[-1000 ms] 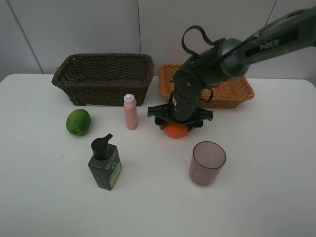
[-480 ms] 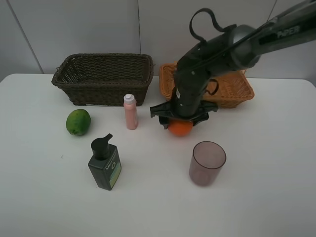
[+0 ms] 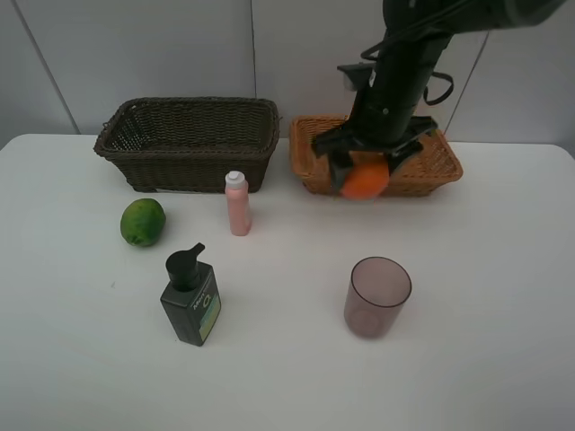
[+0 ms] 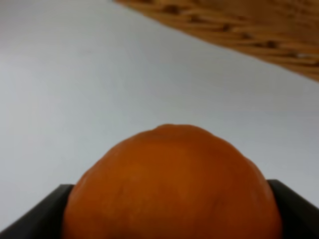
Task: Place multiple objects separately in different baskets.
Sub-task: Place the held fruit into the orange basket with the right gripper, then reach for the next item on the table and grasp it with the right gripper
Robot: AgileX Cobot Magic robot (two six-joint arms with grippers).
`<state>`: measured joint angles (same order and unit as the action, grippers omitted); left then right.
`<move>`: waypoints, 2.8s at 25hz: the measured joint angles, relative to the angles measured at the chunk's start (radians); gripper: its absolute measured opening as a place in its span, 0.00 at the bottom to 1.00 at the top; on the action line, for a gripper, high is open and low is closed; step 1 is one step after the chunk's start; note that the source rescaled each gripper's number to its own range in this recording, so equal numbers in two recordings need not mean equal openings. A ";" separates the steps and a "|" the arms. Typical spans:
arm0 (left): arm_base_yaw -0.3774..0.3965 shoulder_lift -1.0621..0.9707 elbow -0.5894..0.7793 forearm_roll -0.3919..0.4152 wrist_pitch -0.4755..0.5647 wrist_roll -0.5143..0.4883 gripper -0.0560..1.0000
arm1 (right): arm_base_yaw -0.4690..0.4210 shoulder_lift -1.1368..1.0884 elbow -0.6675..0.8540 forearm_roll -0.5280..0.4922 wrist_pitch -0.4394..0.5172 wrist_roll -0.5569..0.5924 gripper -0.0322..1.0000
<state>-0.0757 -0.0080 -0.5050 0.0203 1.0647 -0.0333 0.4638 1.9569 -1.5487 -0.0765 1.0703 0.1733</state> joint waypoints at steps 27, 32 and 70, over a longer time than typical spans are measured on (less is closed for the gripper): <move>0.000 0.000 0.000 0.000 0.000 0.000 1.00 | -0.258 0.223 -0.054 -0.035 -0.457 -0.029 0.87; 0.000 0.000 0.000 0.000 0.000 0.000 1.00 | -0.258 0.191 -0.054 -0.036 -0.450 -0.029 0.99; 0.000 0.000 0.000 0.000 0.000 0.000 1.00 | 0.035 -0.314 0.555 0.060 -0.173 -0.582 1.00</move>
<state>-0.0757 -0.0080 -0.5050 0.0203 1.0647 -0.0333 0.4988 1.6431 -0.9940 -0.0165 0.8969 -0.4085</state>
